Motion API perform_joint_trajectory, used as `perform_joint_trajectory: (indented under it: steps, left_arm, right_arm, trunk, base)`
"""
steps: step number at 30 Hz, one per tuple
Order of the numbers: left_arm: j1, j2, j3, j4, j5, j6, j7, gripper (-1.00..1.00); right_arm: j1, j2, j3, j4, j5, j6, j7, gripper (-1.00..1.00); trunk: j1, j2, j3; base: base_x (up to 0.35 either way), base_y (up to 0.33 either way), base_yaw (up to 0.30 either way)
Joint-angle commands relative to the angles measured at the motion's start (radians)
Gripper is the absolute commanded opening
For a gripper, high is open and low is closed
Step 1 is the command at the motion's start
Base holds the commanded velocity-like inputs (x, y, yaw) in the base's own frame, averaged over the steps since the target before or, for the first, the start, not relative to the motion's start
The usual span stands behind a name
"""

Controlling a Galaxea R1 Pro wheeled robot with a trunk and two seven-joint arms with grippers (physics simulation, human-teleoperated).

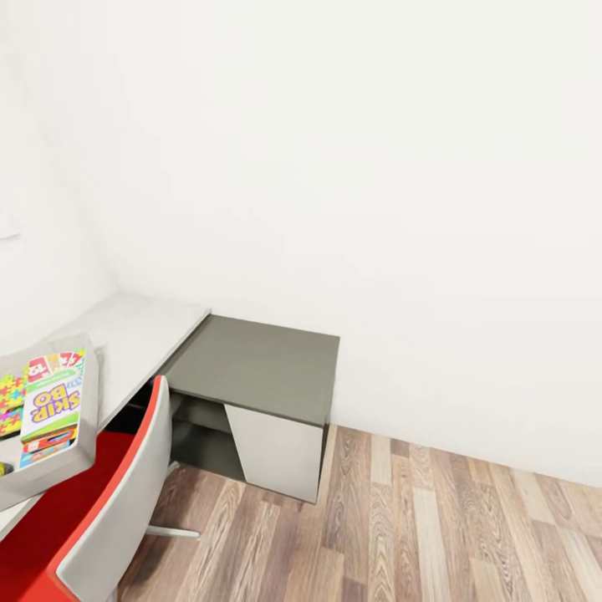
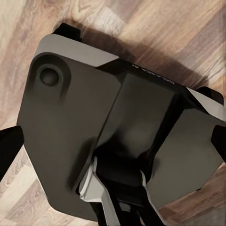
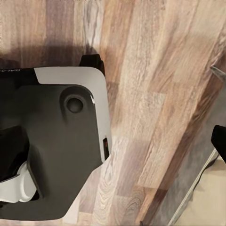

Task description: Put all the toys in the child's room - the three board games (two on the bed and one on the table), the two jigsaw puzzles on the table, and the tennis ball on the table - inside the toy box on the table in the child's room.

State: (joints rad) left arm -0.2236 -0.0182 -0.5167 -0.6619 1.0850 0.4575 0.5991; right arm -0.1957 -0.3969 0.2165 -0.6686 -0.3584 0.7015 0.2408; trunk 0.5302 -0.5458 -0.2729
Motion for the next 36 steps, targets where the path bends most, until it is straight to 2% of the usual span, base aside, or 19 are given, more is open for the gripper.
perform_joint_trajectory:
  steps: [1,9,12,17,21,25,29,36]
  left_arm:
    - [-0.001,0.0,-0.004,0.001,0.005,-0.001,0.005,1.0]
    - [0.0,-0.001,-0.002,0.008,-0.033,-0.006,-0.003,1.0]
    - [0.0,-0.002,-0.001,0.009,-0.039,-0.011,-0.002,1.0]
    - [0.0,0.0,0.003,0.011,-0.046,-0.021,-0.001,1.0]
    - [0.0,0.001,0.005,0.011,-0.047,-0.023,-0.001,1.0]
    - [0.0,0.003,0.007,0.011,-0.047,-0.026,-0.001,1.0]
    - [0.0,0.004,0.009,0.011,-0.046,-0.027,-0.001,1.0]
    - [0.0,0.007,0.011,0.012,-0.044,-0.028,-0.002,1.0]
  right_arm:
    - [-0.001,0.0,0.005,-0.001,0.002,0.003,0.003,1.0]
    - [0.0,0.004,0.011,0.001,0.004,-0.008,0.005,1.0]
    - [0.001,0.004,0.012,0.002,0.003,-0.034,0.005,1.0]
    - [0.002,0.004,0.013,0.033,0.002,-0.127,0.015,1.0]
    - [0.002,0.005,0.013,0.047,0.002,-0.15,0.038,1.0]
    - [0.002,0.005,0.014,0.063,0.008,-0.175,0.103,1.0]
    - [0.002,0.005,0.014,0.068,0.022,-0.183,0.137,1.0]
    - [0.002,0.007,0.011,0.071,0.043,-0.187,0.157,1.0]
  trunk:
    - [-0.004,0.006,0.003]
    - [-0.034,0.062,0.037]
    - [-0.046,0.083,0.047]
    - [-0.065,0.118,0.064]
    - [-0.08,0.146,0.077]
    - [-0.08,0.146,0.077]
    - [-0.08,0.146,0.077]
    - [-0.08,0.146,0.083]
  base:
    - [0.0,0.0,-0.052]
    - [0.0,0.0,-0.023]
    - [0.0,0.0,-0.008]
    - [0.0,0.0,-0.004]
    - [0.0,0.0,-0.002]
    - [0.0,0.0,0.0]
    - [0.0,0.0,0.0]
    - [0.0,0.0,0.0]
